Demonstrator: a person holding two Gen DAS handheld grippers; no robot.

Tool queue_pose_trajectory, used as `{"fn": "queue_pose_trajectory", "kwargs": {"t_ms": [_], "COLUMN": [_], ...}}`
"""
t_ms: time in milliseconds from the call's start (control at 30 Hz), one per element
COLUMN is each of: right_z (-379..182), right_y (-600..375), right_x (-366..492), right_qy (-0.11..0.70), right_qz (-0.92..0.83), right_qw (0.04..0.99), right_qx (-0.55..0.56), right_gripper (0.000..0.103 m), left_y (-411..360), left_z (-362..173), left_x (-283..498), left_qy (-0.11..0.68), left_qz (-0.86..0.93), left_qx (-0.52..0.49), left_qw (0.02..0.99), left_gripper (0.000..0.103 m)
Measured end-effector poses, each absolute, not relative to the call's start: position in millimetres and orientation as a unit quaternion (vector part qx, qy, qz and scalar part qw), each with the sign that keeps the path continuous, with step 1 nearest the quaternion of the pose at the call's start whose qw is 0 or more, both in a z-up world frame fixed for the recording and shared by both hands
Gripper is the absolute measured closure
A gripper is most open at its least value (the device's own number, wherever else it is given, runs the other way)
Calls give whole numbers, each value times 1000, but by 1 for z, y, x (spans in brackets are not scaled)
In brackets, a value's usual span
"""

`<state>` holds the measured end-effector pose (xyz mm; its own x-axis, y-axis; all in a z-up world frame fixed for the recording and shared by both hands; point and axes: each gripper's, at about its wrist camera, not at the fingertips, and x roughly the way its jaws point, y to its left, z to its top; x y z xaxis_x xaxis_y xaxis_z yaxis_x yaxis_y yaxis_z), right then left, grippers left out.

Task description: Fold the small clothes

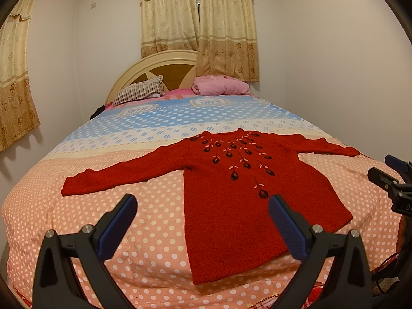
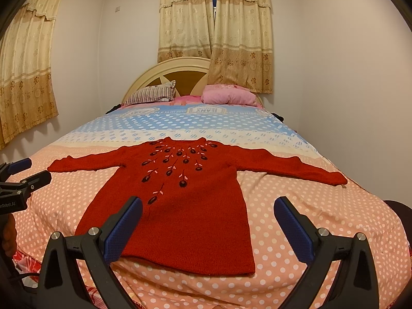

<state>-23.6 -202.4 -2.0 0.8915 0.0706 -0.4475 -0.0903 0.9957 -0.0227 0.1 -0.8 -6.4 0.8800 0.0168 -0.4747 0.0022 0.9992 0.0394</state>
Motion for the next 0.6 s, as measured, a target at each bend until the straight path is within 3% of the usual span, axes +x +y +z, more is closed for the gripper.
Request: {"fn": "queue_pose_trajectory", "kwargs": {"t_ms": [600], "right_z": [-4], "right_y": [-201], "right_x": [-21], "right_qy": [235], "right_qz": [47], "right_qw": [971], "right_qx": [-24], "right_gripper": [1], "left_y": [4], "left_z": [-10], "left_x": [2], "left_qy": [249], "left_qz": [4], "left_qx": [19], "left_qw": [968], "left_gripper": [0]}}
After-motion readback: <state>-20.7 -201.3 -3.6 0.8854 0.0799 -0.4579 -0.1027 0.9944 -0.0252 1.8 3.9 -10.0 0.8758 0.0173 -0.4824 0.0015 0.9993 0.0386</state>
